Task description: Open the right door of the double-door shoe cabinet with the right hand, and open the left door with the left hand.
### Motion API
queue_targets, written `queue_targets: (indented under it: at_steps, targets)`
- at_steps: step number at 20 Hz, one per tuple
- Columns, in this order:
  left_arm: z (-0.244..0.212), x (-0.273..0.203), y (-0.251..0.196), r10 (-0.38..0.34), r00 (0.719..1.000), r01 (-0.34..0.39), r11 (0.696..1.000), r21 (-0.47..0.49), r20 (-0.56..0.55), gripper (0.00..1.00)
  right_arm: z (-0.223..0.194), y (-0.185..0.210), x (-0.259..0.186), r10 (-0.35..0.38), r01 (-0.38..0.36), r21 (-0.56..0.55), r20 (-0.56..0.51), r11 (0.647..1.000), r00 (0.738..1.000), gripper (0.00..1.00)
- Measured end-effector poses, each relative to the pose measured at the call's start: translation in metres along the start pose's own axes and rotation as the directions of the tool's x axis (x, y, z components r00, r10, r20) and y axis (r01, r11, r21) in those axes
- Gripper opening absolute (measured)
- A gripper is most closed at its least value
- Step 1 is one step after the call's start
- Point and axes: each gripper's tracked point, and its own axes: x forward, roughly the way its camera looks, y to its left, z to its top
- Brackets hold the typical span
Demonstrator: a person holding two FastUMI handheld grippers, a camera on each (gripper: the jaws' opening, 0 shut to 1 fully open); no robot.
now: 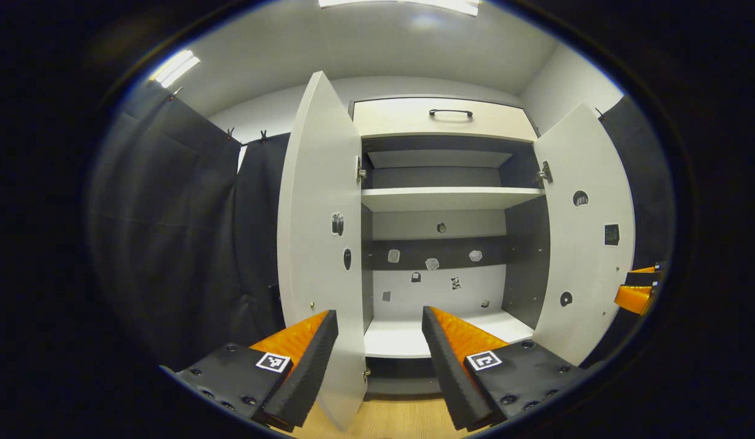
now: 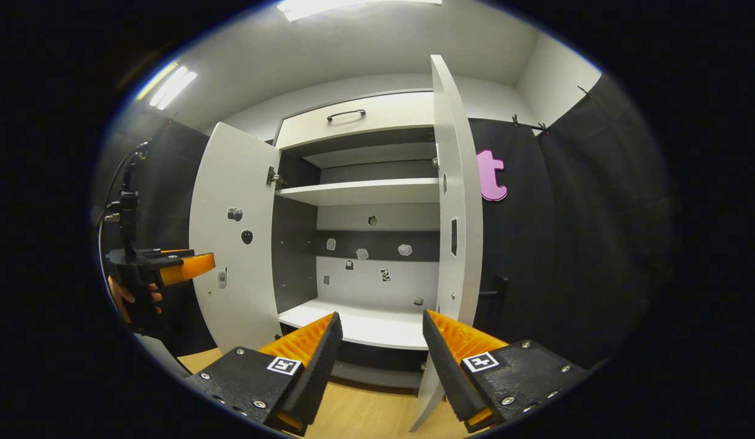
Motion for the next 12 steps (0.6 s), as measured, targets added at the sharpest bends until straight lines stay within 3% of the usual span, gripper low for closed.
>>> queue_targets:
  at_steps: [4, 12]
  targets:
    - [0.004, 0.007, -0.006, -0.017, 1.0, 0.017, 1.0, -0.008, 0.012, 0.93, 0.006, -0.002, 0.002, -0.026, 0.026, -0.008, 0.017, 1.0, 1.0, 0.9]
    - [0.014, 0.02, -0.016, -0.054, 0.997, 0.054, 0.998, 0.01, 0.051, 0.94, 0.017, -0.002, 0.009, -0.051, 0.052, -0.018, 0.049, 0.998, 0.997, 0.91]
